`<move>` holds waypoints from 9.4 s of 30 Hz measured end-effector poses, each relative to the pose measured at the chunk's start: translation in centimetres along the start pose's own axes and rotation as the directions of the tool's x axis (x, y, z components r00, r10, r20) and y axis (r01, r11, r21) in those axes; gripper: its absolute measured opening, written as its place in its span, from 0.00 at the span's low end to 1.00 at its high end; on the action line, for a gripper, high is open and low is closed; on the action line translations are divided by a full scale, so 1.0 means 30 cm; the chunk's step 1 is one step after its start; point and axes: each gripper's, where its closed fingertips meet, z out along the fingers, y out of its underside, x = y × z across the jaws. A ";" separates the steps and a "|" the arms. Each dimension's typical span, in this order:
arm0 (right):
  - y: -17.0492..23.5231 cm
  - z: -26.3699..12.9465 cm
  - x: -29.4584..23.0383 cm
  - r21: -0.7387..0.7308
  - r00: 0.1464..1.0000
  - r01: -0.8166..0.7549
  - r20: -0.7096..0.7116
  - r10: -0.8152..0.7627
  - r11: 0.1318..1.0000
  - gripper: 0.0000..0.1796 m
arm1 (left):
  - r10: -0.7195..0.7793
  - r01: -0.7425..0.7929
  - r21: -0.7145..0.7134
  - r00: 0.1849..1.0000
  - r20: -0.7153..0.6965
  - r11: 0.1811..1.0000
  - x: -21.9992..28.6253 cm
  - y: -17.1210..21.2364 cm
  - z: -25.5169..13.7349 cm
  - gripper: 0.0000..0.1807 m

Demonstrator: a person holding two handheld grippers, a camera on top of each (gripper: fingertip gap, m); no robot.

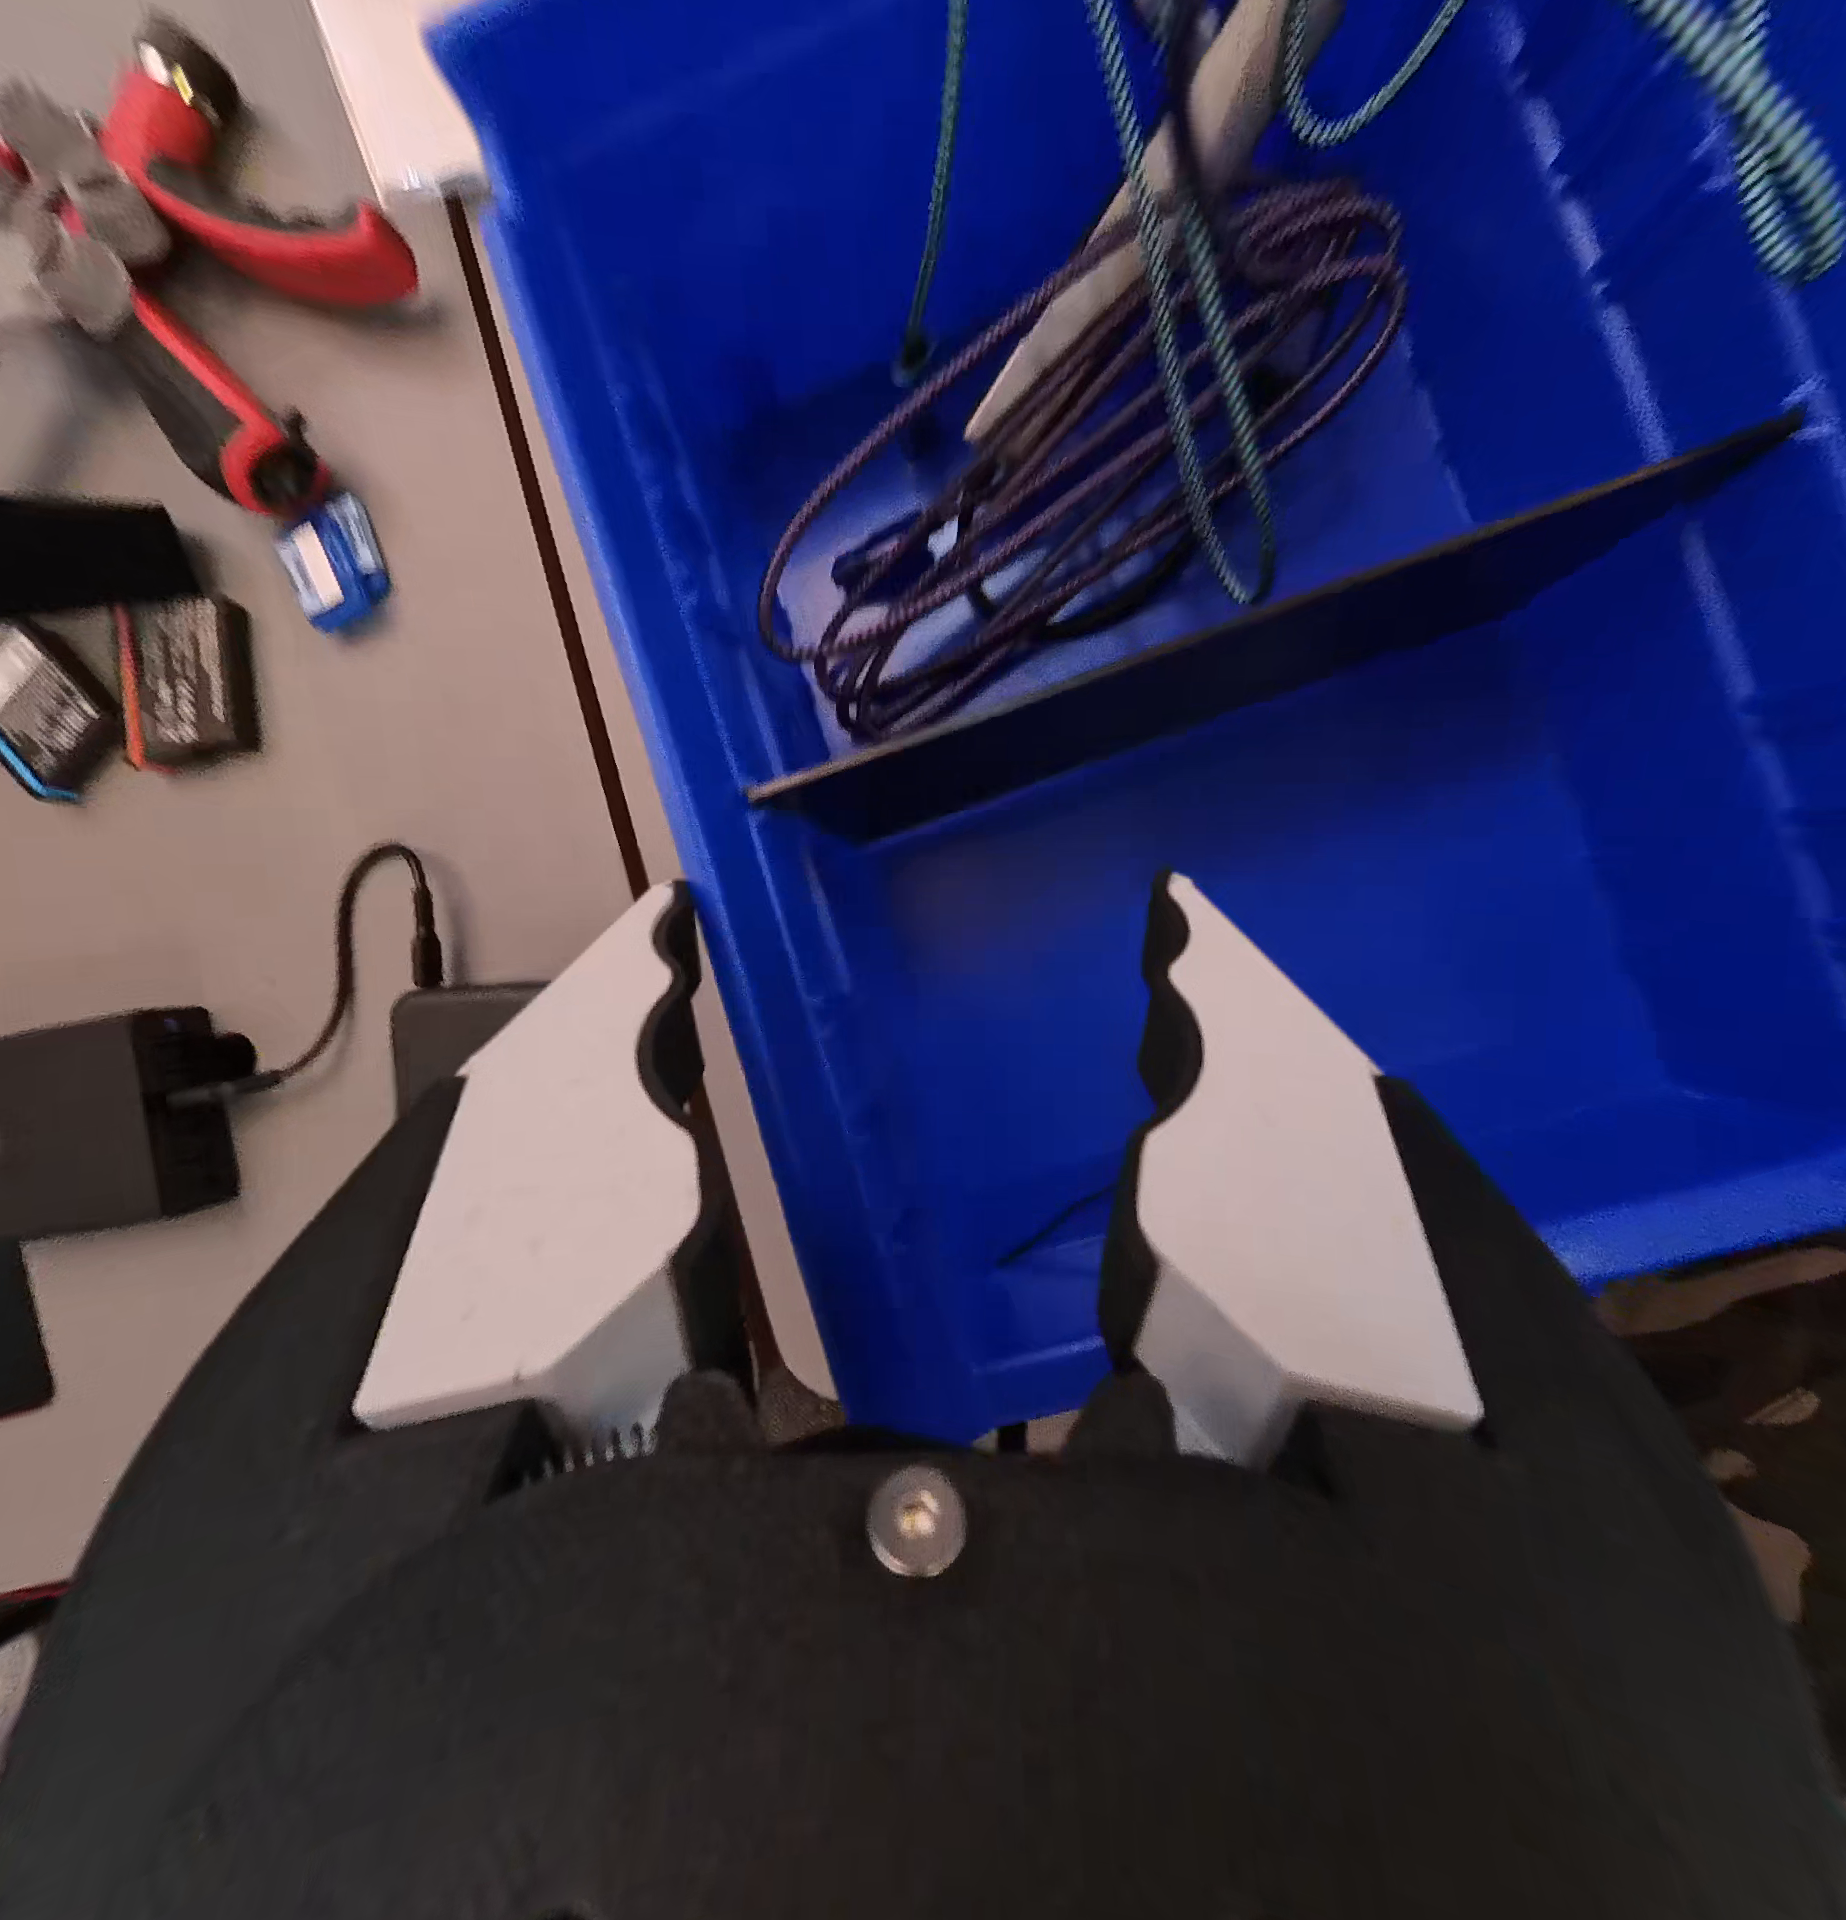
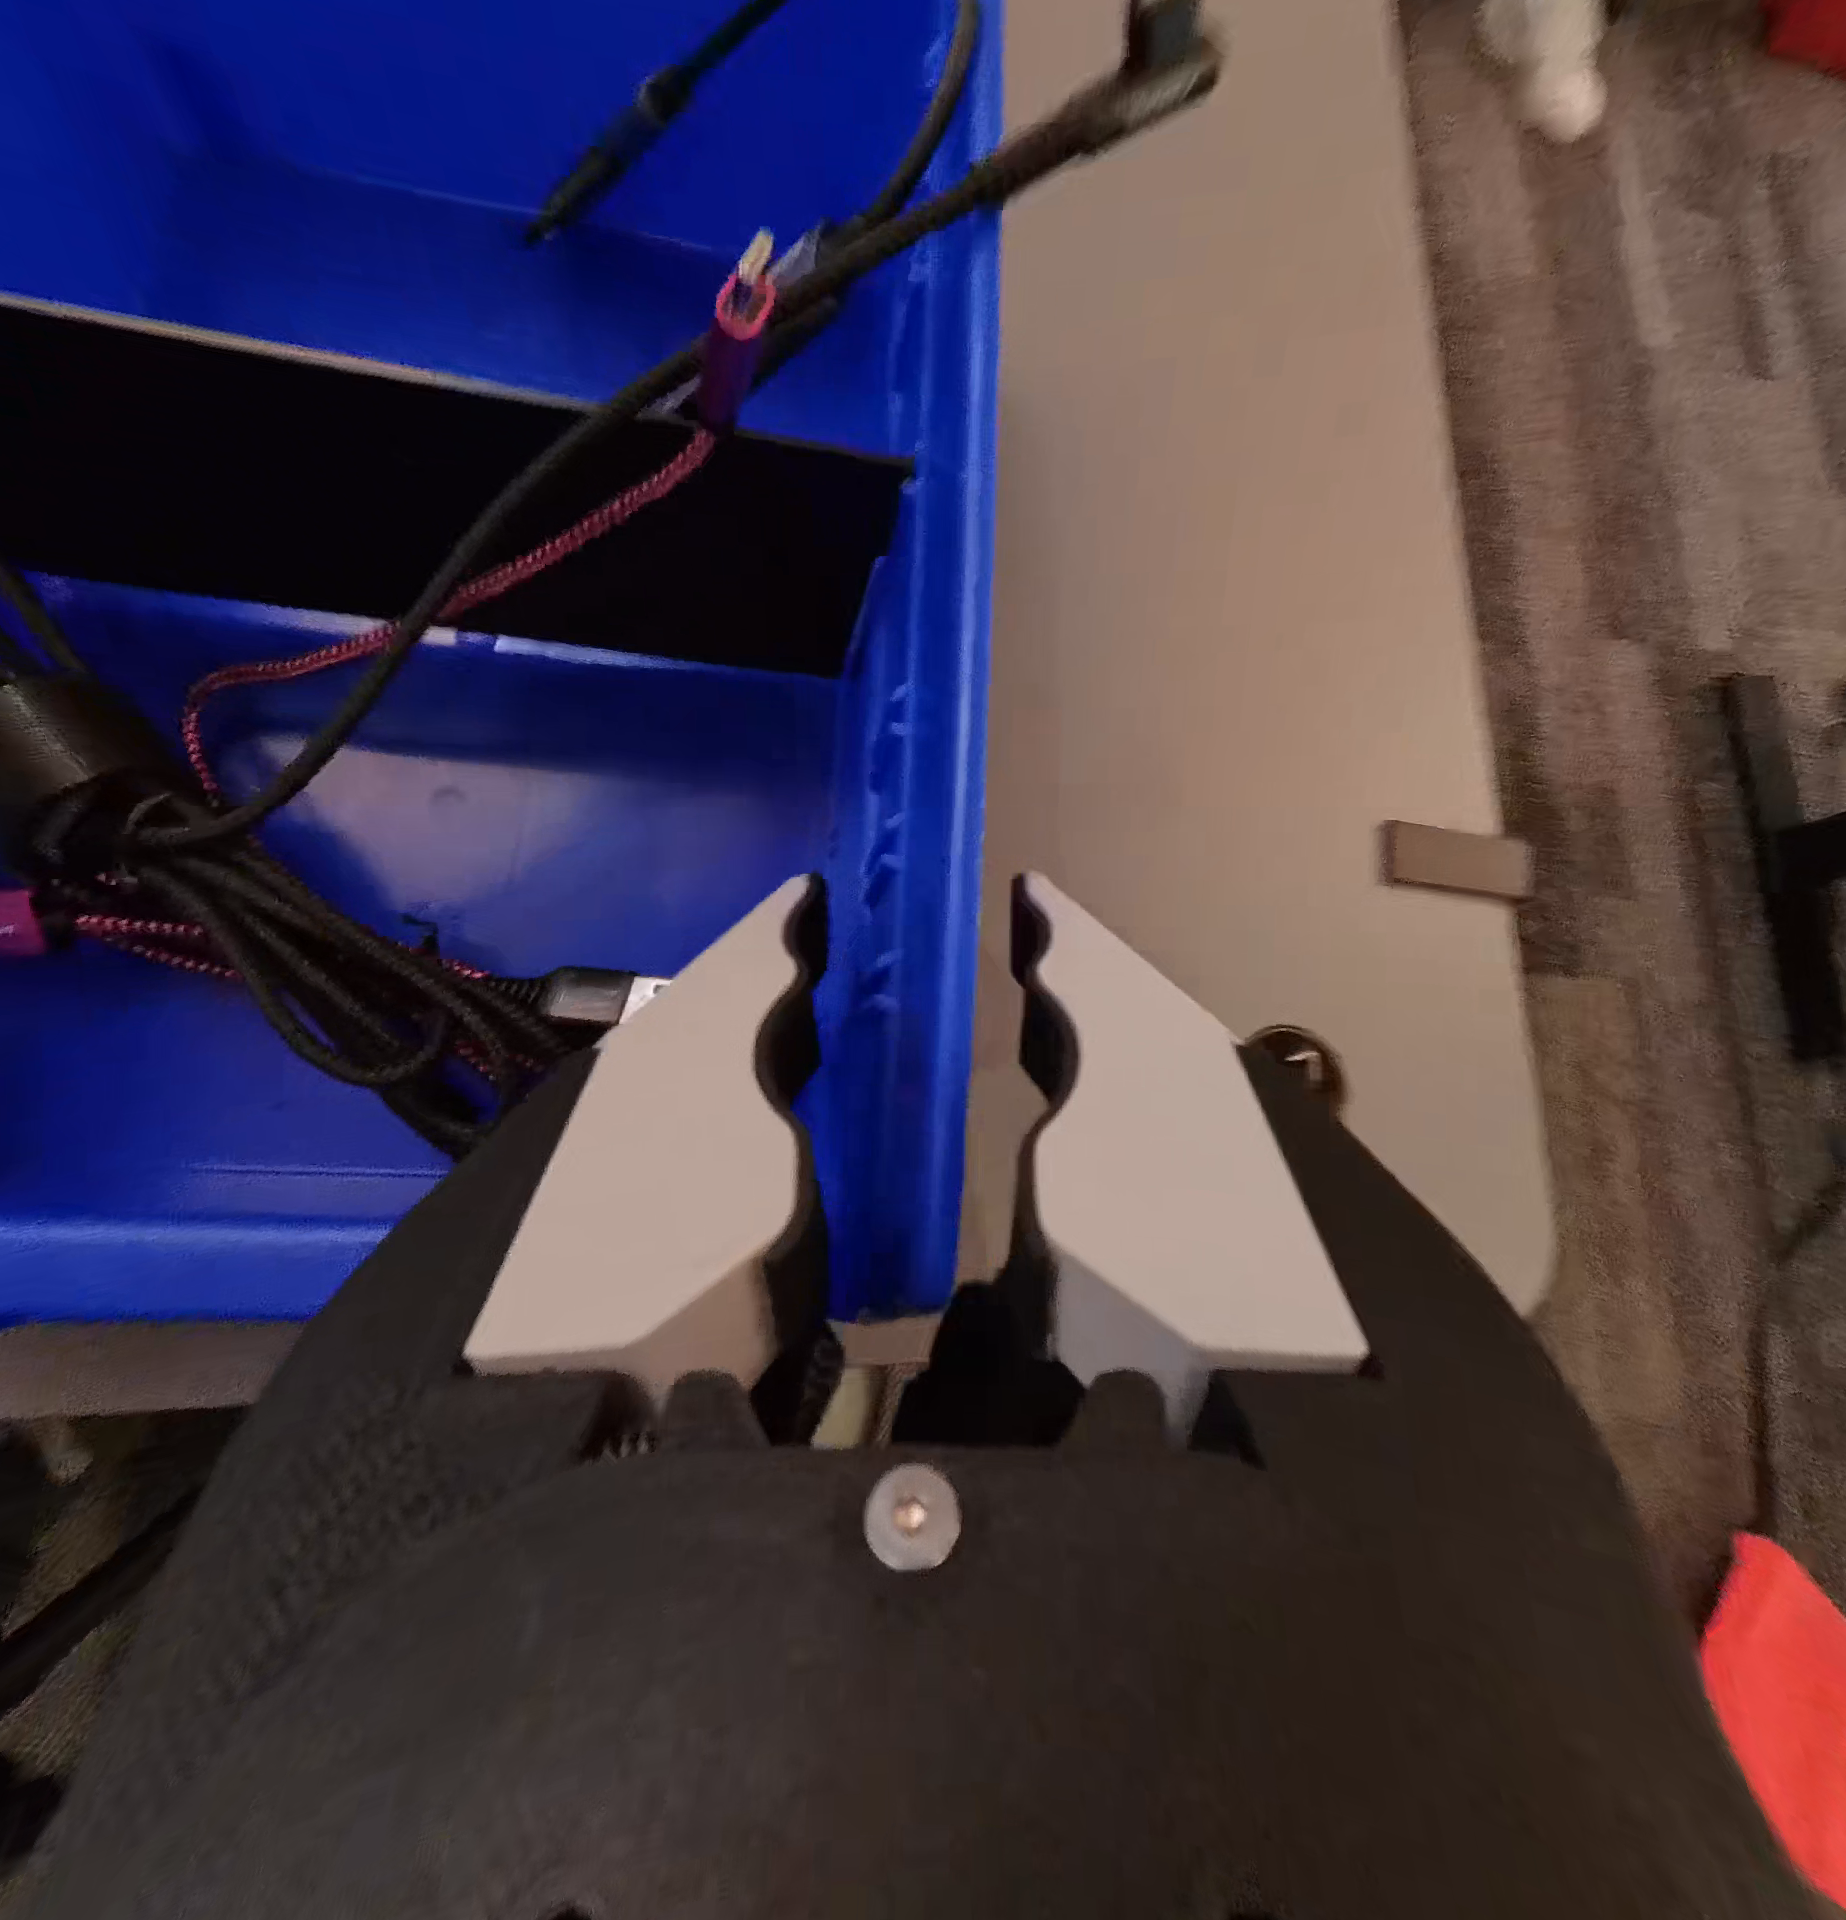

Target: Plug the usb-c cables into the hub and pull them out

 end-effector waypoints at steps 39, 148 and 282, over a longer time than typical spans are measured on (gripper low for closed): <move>-0.381 -0.312 -0.716 0.438 0.885 0.368 0.105 -0.453 0.820 0.21 | 0.393 -0.392 -0.017 0.920 0.018 0.920 0.091 -0.473 0.108 0.06; -0.581 0.023 -1.779 0.763 0.567 0.316 0.325 -0.757 0.564 0.00 | 0.207 -0.395 -0.035 0.552 -0.808 0.918 1.144 -0.543 0.232 0.35; -0.658 -0.232 -1.730 0.854 0.023 0.192 0.489 -0.872 0.484 0.05 | 0.830 -0.750 0.382 0.399 -0.390 0.540 1.104 -0.607 0.061 0.09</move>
